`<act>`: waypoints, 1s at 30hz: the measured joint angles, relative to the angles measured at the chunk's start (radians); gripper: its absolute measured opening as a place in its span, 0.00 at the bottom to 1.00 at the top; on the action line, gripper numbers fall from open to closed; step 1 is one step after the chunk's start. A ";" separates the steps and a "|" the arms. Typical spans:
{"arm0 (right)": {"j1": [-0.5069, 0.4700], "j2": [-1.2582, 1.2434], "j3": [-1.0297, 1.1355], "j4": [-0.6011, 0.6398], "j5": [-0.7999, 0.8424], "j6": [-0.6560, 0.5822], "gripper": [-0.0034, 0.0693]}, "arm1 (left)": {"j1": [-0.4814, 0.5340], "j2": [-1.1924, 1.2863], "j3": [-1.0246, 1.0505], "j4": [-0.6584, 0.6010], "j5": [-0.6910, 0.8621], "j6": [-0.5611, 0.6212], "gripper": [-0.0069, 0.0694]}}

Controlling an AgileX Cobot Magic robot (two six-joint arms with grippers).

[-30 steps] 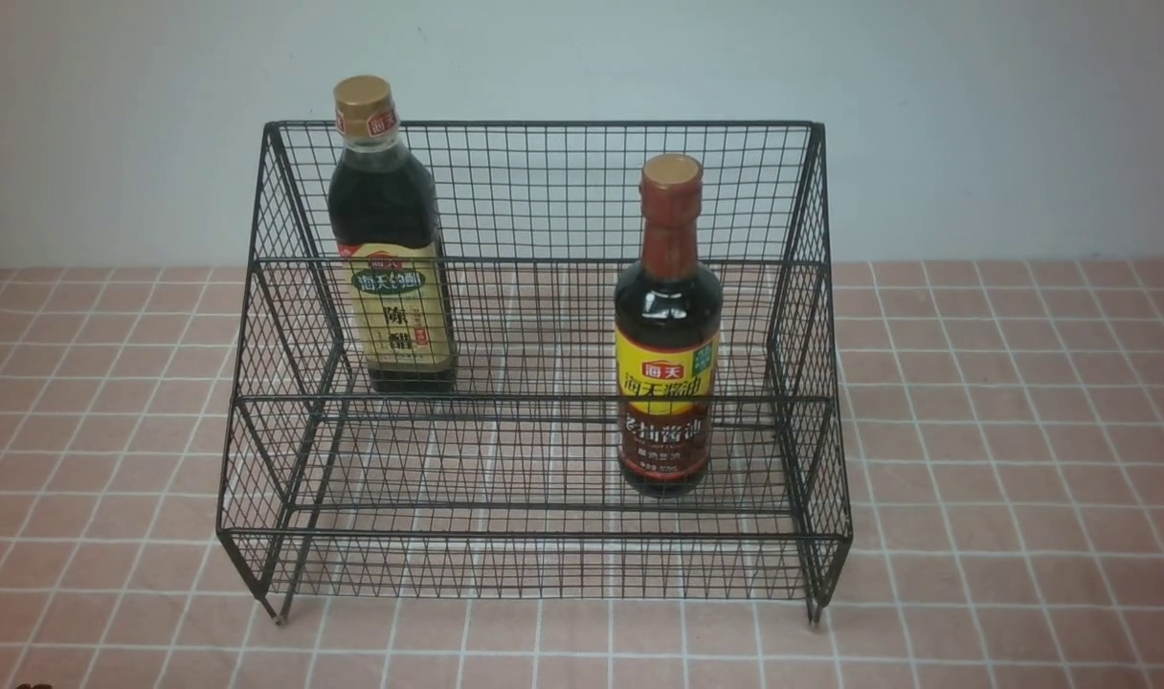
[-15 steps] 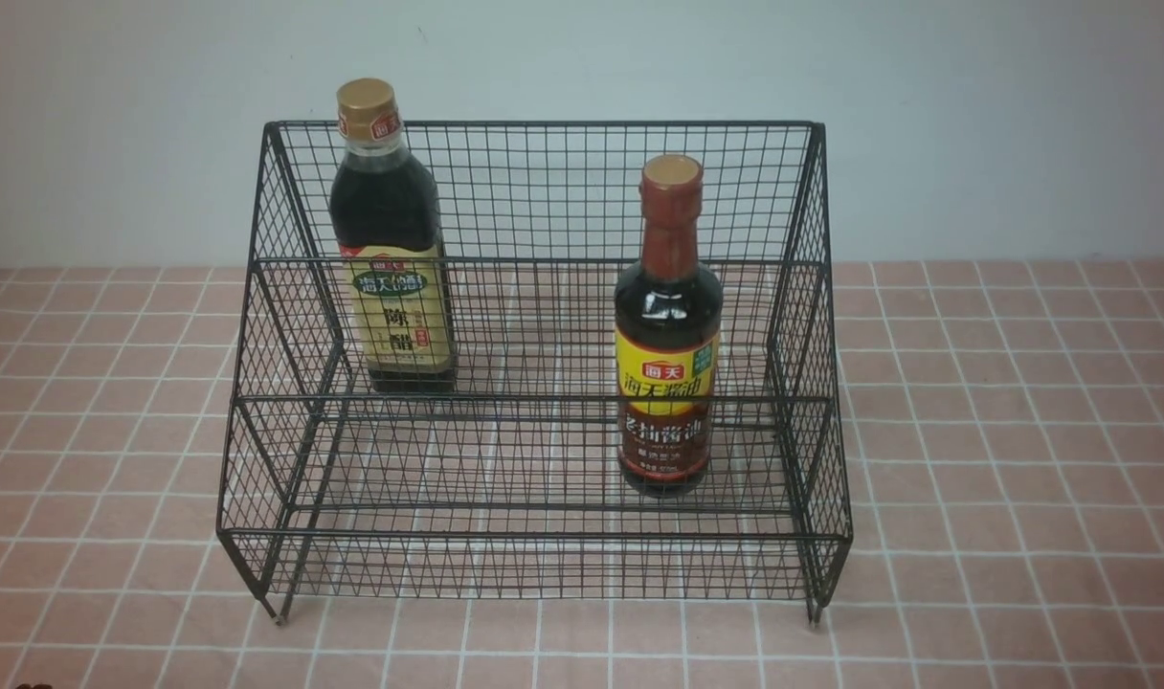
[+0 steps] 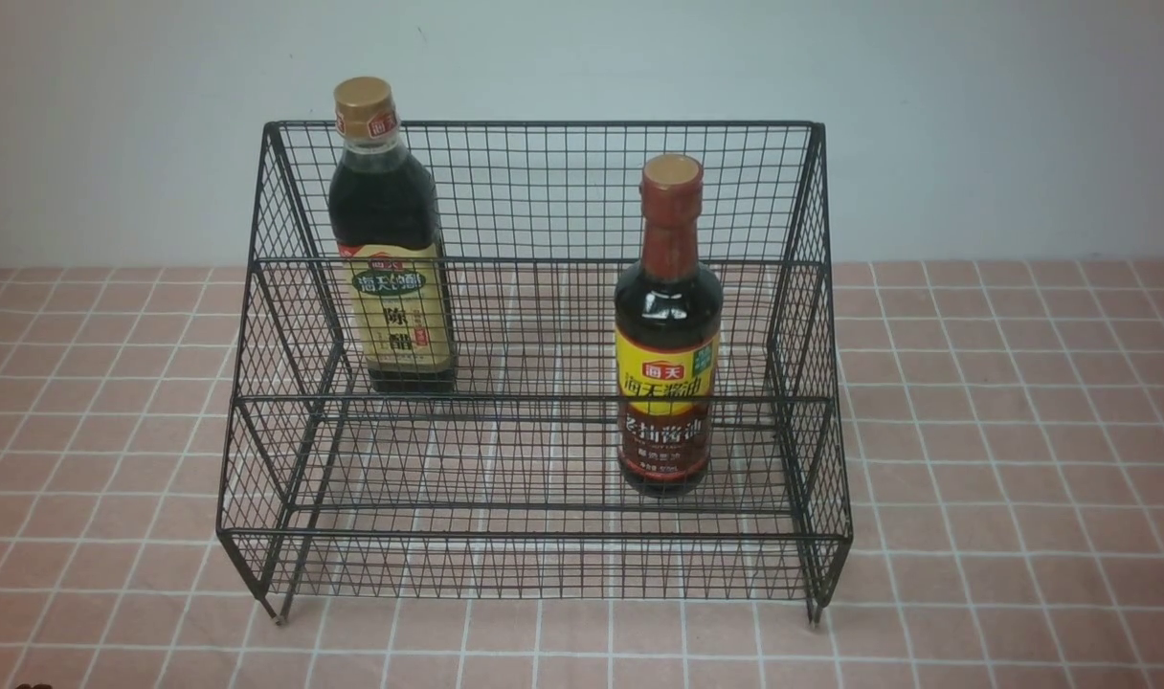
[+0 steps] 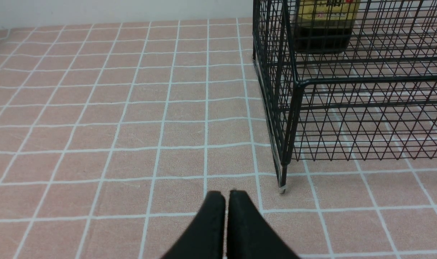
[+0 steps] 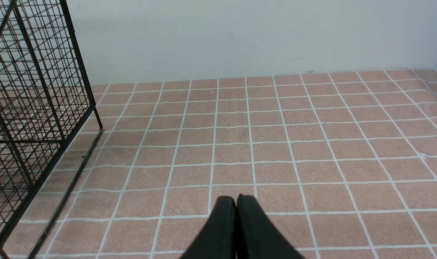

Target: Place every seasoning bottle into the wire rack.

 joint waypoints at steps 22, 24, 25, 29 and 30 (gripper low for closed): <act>0.000 0.000 0.000 0.000 0.000 -0.013 0.03 | 0.000 0.000 0.000 0.000 0.000 0.000 0.09; 0.000 0.000 0.000 0.000 0.000 -0.013 0.03 | 0.000 0.000 0.000 0.000 0.000 0.000 0.09; 0.000 0.000 0.000 0.000 0.000 -0.013 0.03 | 0.000 0.000 0.000 0.000 0.000 0.000 0.09; 0.000 0.000 0.000 0.000 0.000 -0.015 0.03 | 0.000 0.000 0.000 0.000 0.000 0.000 0.09; 0.000 0.000 0.000 0.000 0.000 -0.015 0.03 | 0.000 0.000 0.000 0.000 0.000 0.000 0.09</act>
